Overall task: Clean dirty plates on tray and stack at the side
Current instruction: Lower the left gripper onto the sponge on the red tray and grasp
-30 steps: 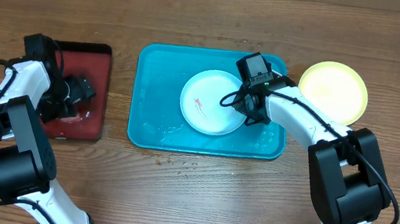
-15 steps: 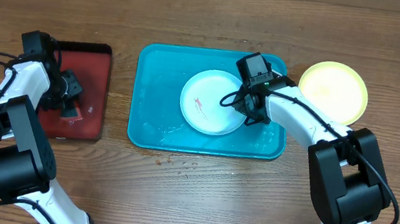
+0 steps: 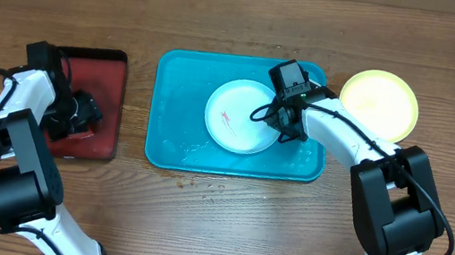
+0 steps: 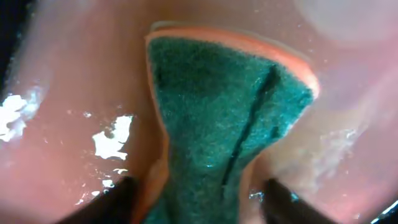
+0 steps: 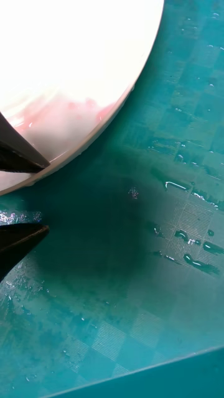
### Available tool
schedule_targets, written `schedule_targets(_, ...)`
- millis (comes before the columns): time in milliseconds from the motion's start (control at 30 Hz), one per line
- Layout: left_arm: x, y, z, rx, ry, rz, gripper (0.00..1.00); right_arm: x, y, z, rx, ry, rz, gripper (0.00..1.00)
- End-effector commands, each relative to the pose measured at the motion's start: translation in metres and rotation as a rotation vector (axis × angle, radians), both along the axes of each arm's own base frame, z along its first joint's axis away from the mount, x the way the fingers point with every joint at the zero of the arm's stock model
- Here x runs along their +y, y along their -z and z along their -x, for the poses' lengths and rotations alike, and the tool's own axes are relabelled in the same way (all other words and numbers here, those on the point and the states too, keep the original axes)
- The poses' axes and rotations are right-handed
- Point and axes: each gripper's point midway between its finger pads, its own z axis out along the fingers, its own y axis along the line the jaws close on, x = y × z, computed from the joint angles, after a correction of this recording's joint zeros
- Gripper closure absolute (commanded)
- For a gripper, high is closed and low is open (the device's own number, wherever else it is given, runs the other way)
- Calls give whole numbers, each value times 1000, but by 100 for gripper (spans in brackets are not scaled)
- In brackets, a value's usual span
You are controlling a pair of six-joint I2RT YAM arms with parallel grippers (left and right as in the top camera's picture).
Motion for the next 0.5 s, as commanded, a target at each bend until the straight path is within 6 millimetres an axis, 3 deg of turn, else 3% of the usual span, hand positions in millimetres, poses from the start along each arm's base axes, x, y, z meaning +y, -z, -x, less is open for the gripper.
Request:
schedule_targets(0, -5, 2, 0, -5, 1, 27, 56, -5, 21, 9, 52, 3, 25, 71)
schedule_targets(167, -1, -18, -9, -6, 1, 26, 94, -6, 21, 9, 52, 3, 26, 71)
schedule_targets(467, -2, -77, -25, -17, 6, 67, 96, -6, 21, 9, 52, 3, 26, 71)
